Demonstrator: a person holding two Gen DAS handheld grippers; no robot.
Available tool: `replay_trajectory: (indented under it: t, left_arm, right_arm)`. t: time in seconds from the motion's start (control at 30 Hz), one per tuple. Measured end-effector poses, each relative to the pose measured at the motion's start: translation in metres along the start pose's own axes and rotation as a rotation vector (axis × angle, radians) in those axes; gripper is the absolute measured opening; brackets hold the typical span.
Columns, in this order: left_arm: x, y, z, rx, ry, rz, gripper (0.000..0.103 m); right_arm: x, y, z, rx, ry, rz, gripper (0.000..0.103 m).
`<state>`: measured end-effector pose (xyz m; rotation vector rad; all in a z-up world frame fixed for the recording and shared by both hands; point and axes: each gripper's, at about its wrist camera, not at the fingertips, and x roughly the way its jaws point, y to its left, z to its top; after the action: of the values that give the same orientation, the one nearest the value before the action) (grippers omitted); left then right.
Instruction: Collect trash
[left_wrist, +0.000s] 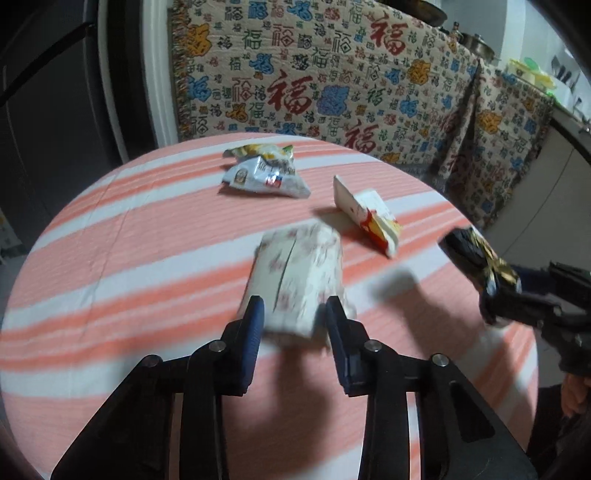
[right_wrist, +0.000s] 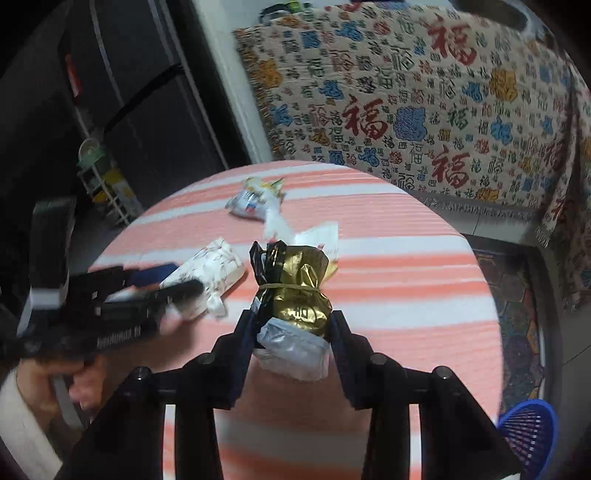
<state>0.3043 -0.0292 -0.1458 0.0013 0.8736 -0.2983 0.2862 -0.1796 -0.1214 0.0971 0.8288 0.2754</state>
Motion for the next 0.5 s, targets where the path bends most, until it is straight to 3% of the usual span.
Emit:
replay_trajectory:
  t: [0.17,0.2,0.23,0.3,0.33,0.5]
  left_arm:
    - [-0.037,0.005,-0.046,0.013,0.002,-0.008,0.039]
    - [-0.043,0.004,-0.054,0.024,0.002,-0.011,0.054]
    - [-0.046,0.004,-0.059,0.036,0.003,-0.01,0.076]
    - [-0.047,0.001,-0.066,0.07,-0.005,0.0,0.091]
    - [-0.045,0.0,-0.067,0.083,-0.005,0.003,0.091]
    - [-0.013,-0.002,-0.041,0.064,0.007,0.011,0.091]
  right_arm:
    - [-0.026,0.027,-0.05,-0.084,0.055,0.001,0.041]
    - [-0.027,0.029,-0.06,-0.09,0.059,-0.013,0.042]
    - [-0.027,0.031,-0.069,-0.102,0.056,-0.047,0.044]
    - [-0.025,0.032,-0.081,-0.118,0.044,-0.087,0.053]
    - [-0.022,0.031,-0.085,-0.115,0.049,-0.092,0.066]
    - [-0.008,0.034,-0.097,-0.108,0.065,-0.108,0.07]
